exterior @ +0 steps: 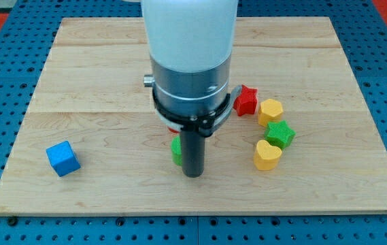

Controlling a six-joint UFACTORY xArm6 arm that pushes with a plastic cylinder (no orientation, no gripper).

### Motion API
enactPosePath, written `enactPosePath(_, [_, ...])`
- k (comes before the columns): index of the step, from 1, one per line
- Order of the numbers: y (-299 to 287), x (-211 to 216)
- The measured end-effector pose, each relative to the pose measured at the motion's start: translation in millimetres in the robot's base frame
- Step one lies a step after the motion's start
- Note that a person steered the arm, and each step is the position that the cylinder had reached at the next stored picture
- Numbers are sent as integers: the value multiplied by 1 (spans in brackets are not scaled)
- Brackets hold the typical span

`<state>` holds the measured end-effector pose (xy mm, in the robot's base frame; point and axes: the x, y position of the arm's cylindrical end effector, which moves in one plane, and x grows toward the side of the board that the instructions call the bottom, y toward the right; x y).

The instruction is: Slide the hexagon upwards

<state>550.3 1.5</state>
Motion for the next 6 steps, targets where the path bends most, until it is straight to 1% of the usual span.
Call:
enactPosePath(1, [-13, -16])
enactPosePath(2, [-8, -12])
enactPosePath(3, [24, -10])
enactPosePath(6, [35, -10])
